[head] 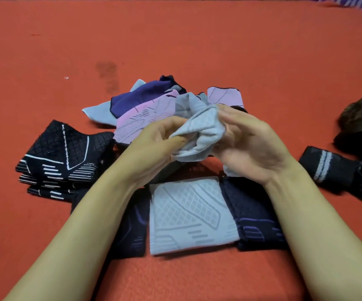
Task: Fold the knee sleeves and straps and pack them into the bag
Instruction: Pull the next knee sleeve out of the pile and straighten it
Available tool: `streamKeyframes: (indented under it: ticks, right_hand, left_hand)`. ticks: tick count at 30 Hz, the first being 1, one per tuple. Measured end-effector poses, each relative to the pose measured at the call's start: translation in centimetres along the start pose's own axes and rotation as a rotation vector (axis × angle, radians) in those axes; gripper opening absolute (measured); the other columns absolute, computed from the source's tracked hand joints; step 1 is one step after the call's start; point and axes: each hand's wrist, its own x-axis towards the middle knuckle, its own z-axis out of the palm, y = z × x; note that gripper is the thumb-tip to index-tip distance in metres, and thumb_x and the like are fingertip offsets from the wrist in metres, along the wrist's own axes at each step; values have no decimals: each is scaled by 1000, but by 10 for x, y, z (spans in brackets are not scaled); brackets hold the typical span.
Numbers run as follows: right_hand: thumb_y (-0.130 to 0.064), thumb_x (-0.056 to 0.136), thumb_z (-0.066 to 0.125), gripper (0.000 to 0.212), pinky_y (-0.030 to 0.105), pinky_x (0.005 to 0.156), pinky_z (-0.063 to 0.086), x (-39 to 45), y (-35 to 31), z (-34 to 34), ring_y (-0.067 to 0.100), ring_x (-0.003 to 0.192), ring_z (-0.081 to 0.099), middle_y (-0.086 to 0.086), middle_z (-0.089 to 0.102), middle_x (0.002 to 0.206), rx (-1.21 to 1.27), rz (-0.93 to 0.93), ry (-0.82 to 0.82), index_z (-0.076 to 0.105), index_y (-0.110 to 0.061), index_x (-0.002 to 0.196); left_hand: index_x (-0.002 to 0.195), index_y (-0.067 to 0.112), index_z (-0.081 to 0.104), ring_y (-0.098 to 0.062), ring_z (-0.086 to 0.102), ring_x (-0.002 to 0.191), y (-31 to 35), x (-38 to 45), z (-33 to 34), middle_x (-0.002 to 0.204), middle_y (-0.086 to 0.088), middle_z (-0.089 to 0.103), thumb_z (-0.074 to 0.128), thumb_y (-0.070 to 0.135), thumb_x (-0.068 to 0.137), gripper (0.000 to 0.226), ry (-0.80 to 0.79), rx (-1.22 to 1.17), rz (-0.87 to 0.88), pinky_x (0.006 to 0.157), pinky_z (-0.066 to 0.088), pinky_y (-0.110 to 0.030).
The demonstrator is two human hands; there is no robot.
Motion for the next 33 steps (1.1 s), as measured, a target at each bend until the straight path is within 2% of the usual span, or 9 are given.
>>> streamKeyframes:
  ticks: [5, 9, 12, 15, 18, 20, 23, 26, 33]
  right_hand:
    - [-6, 83, 61, 37, 35, 65, 43, 8, 13, -8, 19, 61, 48, 3, 63, 73, -1061, -36, 390, 46, -24, 113]
    - [-1, 69, 47, 45, 29, 66, 46, 12, 20, -9, 15, 69, 56, 1, 66, 82, -1091, -223, 567, 52, -26, 106]
    - [-7, 65, 45, 39, 28, 74, 54, 10, 16, 0, 9, 79, 64, -9, 70, 86, -1015, -195, 496, 65, -26, 91]
    - [5, 68, 45, 36, 38, 80, 51, 8, 19, 16, 26, 87, 60, 14, 65, 88, -444, -29, 220, 63, -5, 97]
    - [8, 63, 55, 70, 56, 121, 25, 2, 14, 15, 37, 119, 43, 47, 46, 130, -14, 72, 21, 43, 16, 132]
    - [-1, 61, 70, 83, 56, 124, 20, -1, 7, 9, 38, 127, 41, 41, 43, 144, 147, 138, -87, 42, 9, 138]
    - [-6, 73, 75, 53, 38, 93, 50, -1, 5, 6, 24, 103, 62, 10, 69, 109, -194, 108, -40, 52, -19, 119]
    - [-18, 82, 69, 35, 31, 64, 44, 7, 14, 5, 11, 61, 53, -9, 65, 70, -1014, -45, 320, 49, -28, 109]
    - [-16, 85, 67, 24, 33, 73, 49, 8, 10, 3, 13, 77, 60, -4, 67, 93, -1059, -188, 380, 62, -31, 104]
  left_hand:
    - [103, -1, 72, -25, 71, 91, 1, 0, 11, 96, -16, 73, 56, -3, 86, 23, 103, -109, -29, 82, 58, -30]
    - [117, 0, 64, -26, 64, 99, 9, -7, 9, 101, -13, 68, 61, 7, 88, 30, -130, -193, -15, 93, 53, -37]
    - [100, 21, 61, -17, 55, 70, 4, -2, 2, 78, -3, 67, 68, 13, 77, 26, 165, 389, 8, 69, 46, -33]
    - [100, 22, 56, -10, 51, 57, 6, 1, 4, 70, 0, 68, 58, 4, 79, 28, 424, 486, 81, 55, 41, -27]
    - [101, 22, 59, -4, 61, 69, 9, 1, 7, 83, 4, 71, 60, 1, 82, 29, 399, 480, 123, 63, 48, -20]
    - [92, 28, 62, -8, 62, 68, 7, 1, 6, 78, 2, 72, 56, 10, 74, 26, 343, 471, 90, 62, 50, -26]
    - [88, 23, 65, -10, 59, 67, 2, 1, 1, 71, 5, 69, 53, 17, 72, 21, 348, 401, 38, 65, 48, -29]
    - [86, 21, 63, -11, 54, 65, 5, -1, 1, 67, 9, 65, 56, 13, 72, 17, 287, 342, 65, 59, 41, -24]
    - [106, 0, 55, -27, 58, 97, 21, -13, -21, 100, -18, 64, 67, -6, 79, 30, -160, -23, 25, 88, 47, -31]
